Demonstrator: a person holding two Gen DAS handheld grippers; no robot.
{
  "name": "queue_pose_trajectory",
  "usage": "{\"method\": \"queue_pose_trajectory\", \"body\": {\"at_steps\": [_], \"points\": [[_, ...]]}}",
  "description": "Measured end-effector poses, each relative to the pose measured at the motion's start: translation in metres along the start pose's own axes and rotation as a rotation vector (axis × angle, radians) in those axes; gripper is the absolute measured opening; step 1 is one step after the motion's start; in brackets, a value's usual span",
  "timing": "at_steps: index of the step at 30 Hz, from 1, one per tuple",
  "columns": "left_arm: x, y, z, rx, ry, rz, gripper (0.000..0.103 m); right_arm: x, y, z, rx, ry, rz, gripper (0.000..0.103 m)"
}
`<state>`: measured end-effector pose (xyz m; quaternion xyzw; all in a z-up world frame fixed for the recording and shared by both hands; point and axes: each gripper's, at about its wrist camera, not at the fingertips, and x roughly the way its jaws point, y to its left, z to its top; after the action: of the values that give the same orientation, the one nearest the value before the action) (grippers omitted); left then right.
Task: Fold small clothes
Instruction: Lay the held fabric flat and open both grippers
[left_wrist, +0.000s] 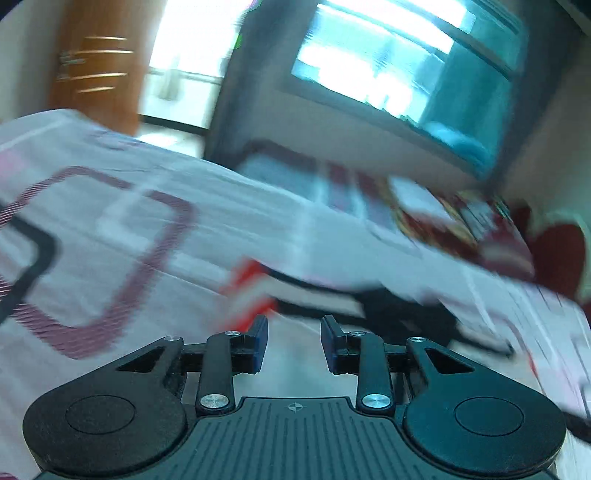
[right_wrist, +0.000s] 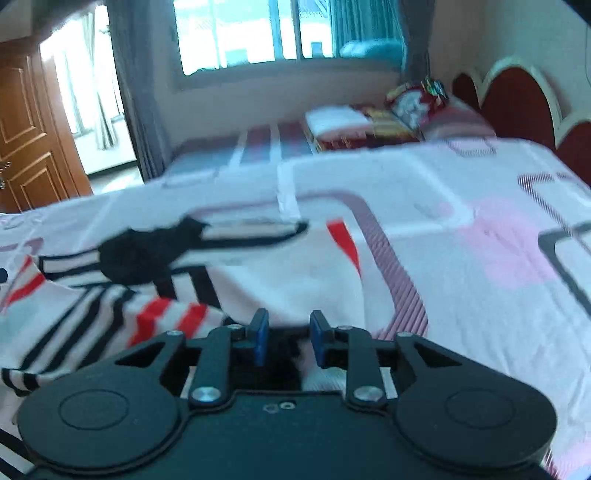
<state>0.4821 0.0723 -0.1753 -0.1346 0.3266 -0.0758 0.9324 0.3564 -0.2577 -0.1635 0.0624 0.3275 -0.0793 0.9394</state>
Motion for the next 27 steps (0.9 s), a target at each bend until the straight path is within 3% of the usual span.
{"method": "queue_pose_trajectory", "body": {"at_steps": [3,8,10,12,14,17,20,22,24,27], "points": [[0.019,-0.027,-0.011,0.050,0.070,-0.024,0.031,0.007,0.024,0.003,-0.066,0.021,0.074,0.025],[0.054,-0.018,-0.021,0.050,0.110,0.081,0.035,0.036,0.062,-0.001,-0.185,0.085,0.144,0.023],[0.054,-0.015,-0.023,0.064,0.087,0.100,0.034,0.046,0.069,0.000,-0.215,0.097,0.144,0.023],[0.055,-0.012,-0.020,0.057,0.090,0.097,0.034,0.066,0.070,-0.004,-0.270,0.124,0.083,0.025],[0.056,-0.013,-0.018,0.066,0.099,0.100,0.034,0.072,0.065,-0.002,-0.282,0.093,0.063,0.026],[0.051,-0.018,-0.018,0.083,0.111,0.112,0.035,0.076,0.058,0.005,-0.255,0.110,0.035,0.038],[0.041,-0.028,-0.019,0.108,0.114,0.134,0.036,0.067,0.055,0.007,-0.236,0.118,0.036,0.034],[0.034,-0.030,-0.023,0.101,0.112,0.129,0.043,0.052,0.054,0.008,-0.229,0.091,0.050,0.034],[0.026,-0.036,-0.026,0.105,0.101,0.120,0.059,0.040,0.055,0.010,-0.221,0.069,0.079,0.033],[0.017,-0.051,-0.028,0.132,0.090,0.095,0.061,0.029,0.061,0.014,-0.222,0.053,0.111,0.033]]}}
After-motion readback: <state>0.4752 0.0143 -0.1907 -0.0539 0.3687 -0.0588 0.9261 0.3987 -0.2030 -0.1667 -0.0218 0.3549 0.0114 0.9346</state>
